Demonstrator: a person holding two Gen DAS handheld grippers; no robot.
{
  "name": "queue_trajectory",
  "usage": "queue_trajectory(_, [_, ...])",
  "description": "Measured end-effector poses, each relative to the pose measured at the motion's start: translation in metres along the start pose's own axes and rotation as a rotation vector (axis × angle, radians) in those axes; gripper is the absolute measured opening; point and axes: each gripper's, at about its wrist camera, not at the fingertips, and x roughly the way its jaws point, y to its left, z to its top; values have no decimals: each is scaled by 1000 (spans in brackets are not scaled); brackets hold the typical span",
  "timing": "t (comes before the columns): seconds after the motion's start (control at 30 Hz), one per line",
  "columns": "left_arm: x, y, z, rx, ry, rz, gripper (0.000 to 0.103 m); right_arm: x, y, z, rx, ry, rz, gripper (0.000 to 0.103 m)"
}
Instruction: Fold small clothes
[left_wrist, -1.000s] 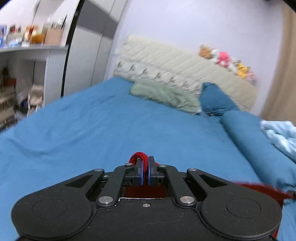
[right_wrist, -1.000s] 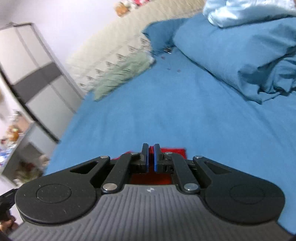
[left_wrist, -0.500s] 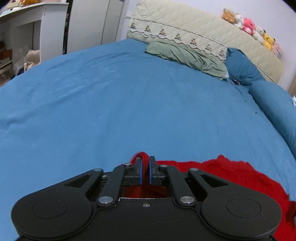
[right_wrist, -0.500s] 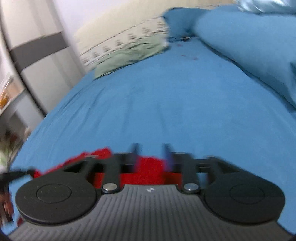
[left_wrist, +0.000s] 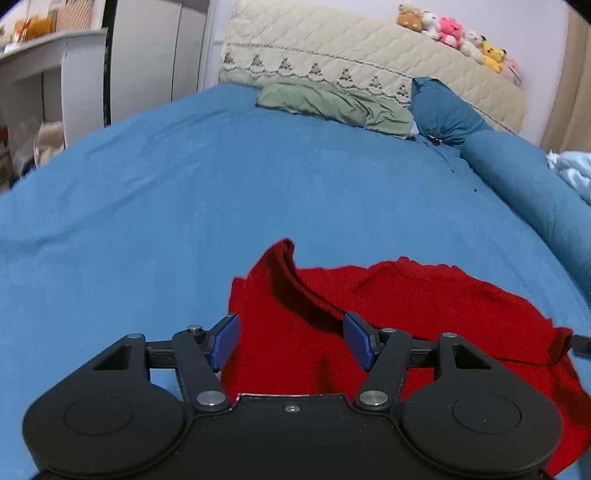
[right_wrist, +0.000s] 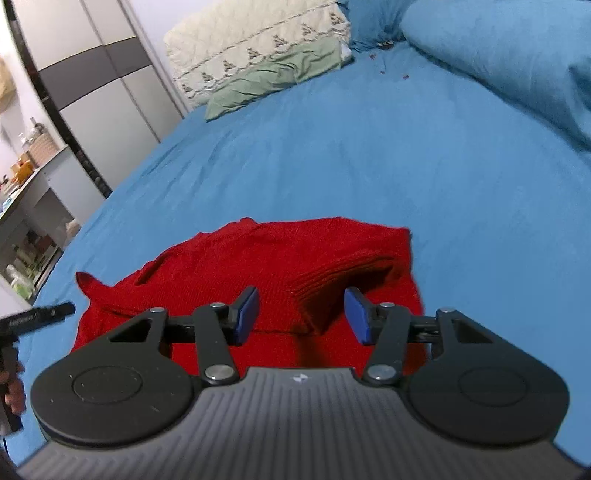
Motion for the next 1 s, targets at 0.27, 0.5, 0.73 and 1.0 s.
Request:
queue_trajectory(0.27, [15, -2, 5, 26, 8, 2, 66, 32, -2, 27, 90, -38, -107, 19])
queue_trajectory(0.5, [36, 3, 5, 14, 22, 32, 66, 60, -28, 60, 252, -81, -85, 25])
queue_trajectory(0.73, [21, 6, 2, 49, 10, 7, 66, 24, 1, 28, -6, -132, -35, 86])
queue_trajectory(1.0, [36, -5, -29, 122, 69, 7, 66, 35, 5, -28, -132, 6, -108, 84])
